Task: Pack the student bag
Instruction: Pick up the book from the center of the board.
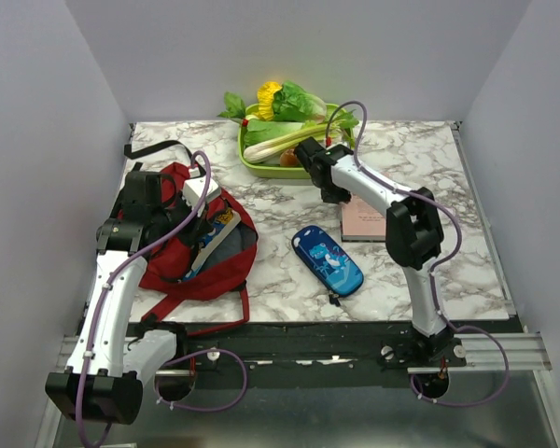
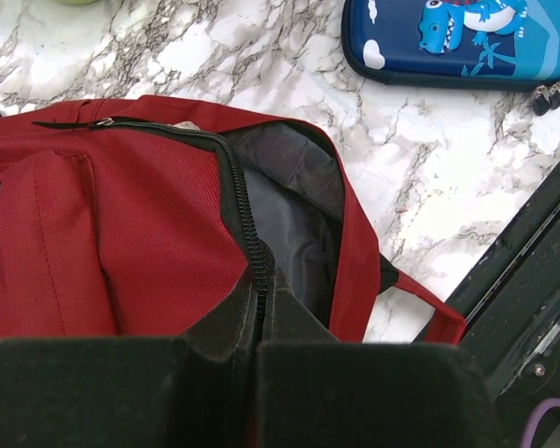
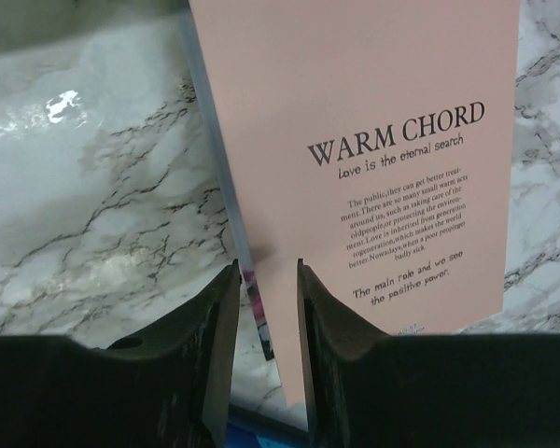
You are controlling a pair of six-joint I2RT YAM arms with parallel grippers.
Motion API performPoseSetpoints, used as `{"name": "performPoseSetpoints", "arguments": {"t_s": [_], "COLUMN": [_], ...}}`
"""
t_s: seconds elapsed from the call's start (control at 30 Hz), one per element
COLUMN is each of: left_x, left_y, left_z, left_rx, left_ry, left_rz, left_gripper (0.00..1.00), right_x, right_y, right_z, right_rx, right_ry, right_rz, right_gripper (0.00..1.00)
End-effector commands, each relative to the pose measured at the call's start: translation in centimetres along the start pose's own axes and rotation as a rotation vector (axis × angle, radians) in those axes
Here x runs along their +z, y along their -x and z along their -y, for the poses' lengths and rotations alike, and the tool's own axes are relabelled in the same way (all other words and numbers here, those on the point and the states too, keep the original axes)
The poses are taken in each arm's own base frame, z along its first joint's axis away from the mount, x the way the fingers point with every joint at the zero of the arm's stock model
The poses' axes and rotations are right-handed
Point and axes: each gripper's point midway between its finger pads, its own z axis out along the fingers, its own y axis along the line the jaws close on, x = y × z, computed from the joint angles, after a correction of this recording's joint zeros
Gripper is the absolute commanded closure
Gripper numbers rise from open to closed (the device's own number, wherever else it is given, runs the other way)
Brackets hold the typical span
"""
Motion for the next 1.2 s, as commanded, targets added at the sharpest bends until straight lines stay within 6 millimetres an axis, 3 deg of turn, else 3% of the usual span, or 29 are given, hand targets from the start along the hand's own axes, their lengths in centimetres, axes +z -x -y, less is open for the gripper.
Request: {"name": "performPoseSetpoints", "arguments": {"t_s": [0.0,0.2,0.4,0.8,0.87,0.97,1.17], "left_x": [-0.1,0.1,0.2,0.3,0.2,0.1,0.1], "left_y": [0.3,0.1,-0.1,-0.3,-0.2,-0.1,0.4], "left_z": [0.5,0.5,0.3,0.1,0.0,-0.1,-0.2], "left_rx": [0.005,0.001,0.003,0.006,0.010,0.011,0.012], "left_ry": [-0.010,-0.010,-0.003,0.007,0.012,0.016,0.019], "left_rz": [0.027,0.026,0.020,0.016,0.017,0.018,0.030], "left_gripper": [1.00,1.00,1.00,1.00,1.00,1.00,1.00], "right_x": [1.3,1.6,2.1,3.4,3.6,3.2,-0.9], "right_y": [-0.9,-1.0,-1.5,-3.5,-3.9,-3.9,-1.4], "right_z": [0.6,0.3,0.2,0.7,0.7,0.9,1.7], "right_rx": [-0.102,-0.129,-0.164,-0.217,-0.218,-0.201,-0.125], "right_ry": [-0.117,-0.137,-0.164,-0.226,-0.225,-0.215,-0.144], "right_rz": [-0.020,0.008,0.007,-0.031,-0.042,-0.037,0.042], "right_gripper": [0.62,0.62,0.72,0.75,0.80,0.98,0.99]}}
